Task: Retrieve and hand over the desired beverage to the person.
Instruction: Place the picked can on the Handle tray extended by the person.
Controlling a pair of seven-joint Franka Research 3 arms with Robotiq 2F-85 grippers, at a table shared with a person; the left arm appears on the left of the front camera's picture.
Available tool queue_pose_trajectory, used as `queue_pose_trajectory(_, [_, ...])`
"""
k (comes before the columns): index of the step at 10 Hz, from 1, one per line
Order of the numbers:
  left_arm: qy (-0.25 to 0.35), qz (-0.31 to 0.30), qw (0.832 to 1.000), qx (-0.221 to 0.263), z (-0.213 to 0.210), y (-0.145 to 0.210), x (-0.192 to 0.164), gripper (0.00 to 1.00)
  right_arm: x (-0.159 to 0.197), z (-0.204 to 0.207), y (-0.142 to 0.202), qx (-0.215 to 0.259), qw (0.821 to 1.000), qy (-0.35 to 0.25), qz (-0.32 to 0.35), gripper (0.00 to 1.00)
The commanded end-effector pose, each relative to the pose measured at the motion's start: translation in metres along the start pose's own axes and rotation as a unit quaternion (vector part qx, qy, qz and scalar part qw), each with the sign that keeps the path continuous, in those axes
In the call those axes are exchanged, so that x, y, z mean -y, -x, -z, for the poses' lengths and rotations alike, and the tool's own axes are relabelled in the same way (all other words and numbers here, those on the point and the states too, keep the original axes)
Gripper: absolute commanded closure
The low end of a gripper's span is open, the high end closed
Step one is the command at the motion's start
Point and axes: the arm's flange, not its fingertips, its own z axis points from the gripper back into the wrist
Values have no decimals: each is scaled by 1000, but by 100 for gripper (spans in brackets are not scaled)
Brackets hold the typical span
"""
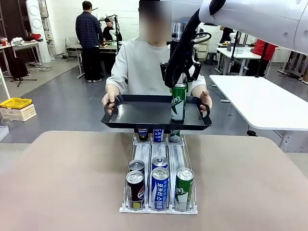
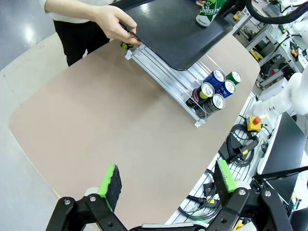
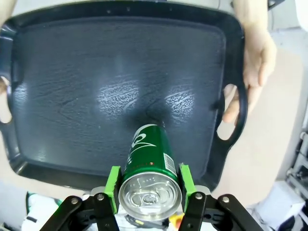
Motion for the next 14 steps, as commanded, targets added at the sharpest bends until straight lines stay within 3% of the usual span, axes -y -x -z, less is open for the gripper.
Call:
queue_pose_trajectory(1, [6,5,1000,5,-2,1,0,0,-8,-13,-12,-6,1000,11,6,42])
queue_pose_trajectory(2, [6,5,1000,5,-2,1,0,0,-9,-12,-11,-7,1000,11,1,42])
queue_pose_trajectory(3, [6,5,1000,5,-2,1,0,0,-8,-12,-11,-9,1000,8,-3,0])
queue_pose_trajectory(11, [6,5,1000,5,-2,1,0,0,-7,-11,-11,-13,1000,1,-15,0])
queue_pose_trajectory(12, [6,5,1000,5,-2,1,0,0,-7,-23,1,-15,1000,-1,-12,0])
queue_pose_trajectory(14, [6,5,1000,5,-2,1,0,0,9,-79,60,24,1000,-1,-6,0])
